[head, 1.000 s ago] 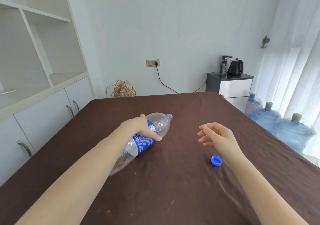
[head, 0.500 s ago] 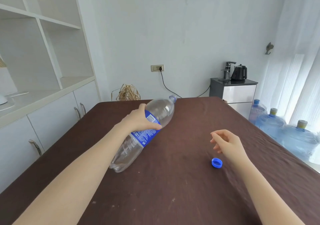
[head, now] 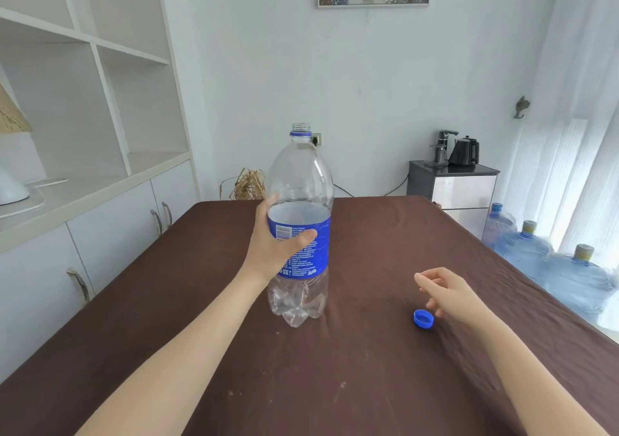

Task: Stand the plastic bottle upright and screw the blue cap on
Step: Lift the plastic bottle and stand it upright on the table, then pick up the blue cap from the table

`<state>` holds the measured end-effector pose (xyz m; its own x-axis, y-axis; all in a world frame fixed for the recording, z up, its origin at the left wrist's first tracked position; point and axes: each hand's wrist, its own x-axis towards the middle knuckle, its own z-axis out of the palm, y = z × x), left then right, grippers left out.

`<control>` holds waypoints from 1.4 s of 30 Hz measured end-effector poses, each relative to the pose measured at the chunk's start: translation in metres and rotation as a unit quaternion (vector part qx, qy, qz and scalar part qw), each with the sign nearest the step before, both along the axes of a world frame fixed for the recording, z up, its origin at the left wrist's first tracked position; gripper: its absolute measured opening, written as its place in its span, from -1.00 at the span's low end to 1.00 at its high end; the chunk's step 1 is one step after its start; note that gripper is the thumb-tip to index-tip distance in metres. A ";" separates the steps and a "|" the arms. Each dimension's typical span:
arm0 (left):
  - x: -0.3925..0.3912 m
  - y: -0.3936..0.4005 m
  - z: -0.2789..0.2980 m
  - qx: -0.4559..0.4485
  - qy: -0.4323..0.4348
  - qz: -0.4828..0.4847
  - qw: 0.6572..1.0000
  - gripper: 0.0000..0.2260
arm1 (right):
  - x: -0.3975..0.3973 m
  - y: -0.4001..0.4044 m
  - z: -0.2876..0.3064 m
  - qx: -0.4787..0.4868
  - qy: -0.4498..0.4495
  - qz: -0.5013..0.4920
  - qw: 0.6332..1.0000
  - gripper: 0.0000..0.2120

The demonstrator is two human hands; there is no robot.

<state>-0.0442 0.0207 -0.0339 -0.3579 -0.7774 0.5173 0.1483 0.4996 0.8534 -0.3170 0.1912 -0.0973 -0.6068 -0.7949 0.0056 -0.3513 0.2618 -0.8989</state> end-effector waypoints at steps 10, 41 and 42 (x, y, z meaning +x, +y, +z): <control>0.001 0.002 -0.004 -0.002 0.044 -0.007 0.999 -0.25 | 0.007 0.017 -0.009 0.198 0.187 0.106 0.956 -0.54; 0.003 0.000 -0.004 0.010 0.022 -0.006 1.000 -0.30 | 0.090 -0.021 0.105 -0.250 -0.329 0.192 0.890 -0.68; 0.003 0.000 -0.004 0.008 0.019 -0.002 1.000 -0.29 | 0.092 -0.025 0.114 -0.259 -0.316 0.194 0.892 -0.73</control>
<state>-0.0411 0.0203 -0.0380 -0.3408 -0.7844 0.5182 0.1834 0.4852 0.8550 -0.2253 0.1660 0.0162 -0.2986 -0.9359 0.1870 0.2938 -0.2765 -0.9150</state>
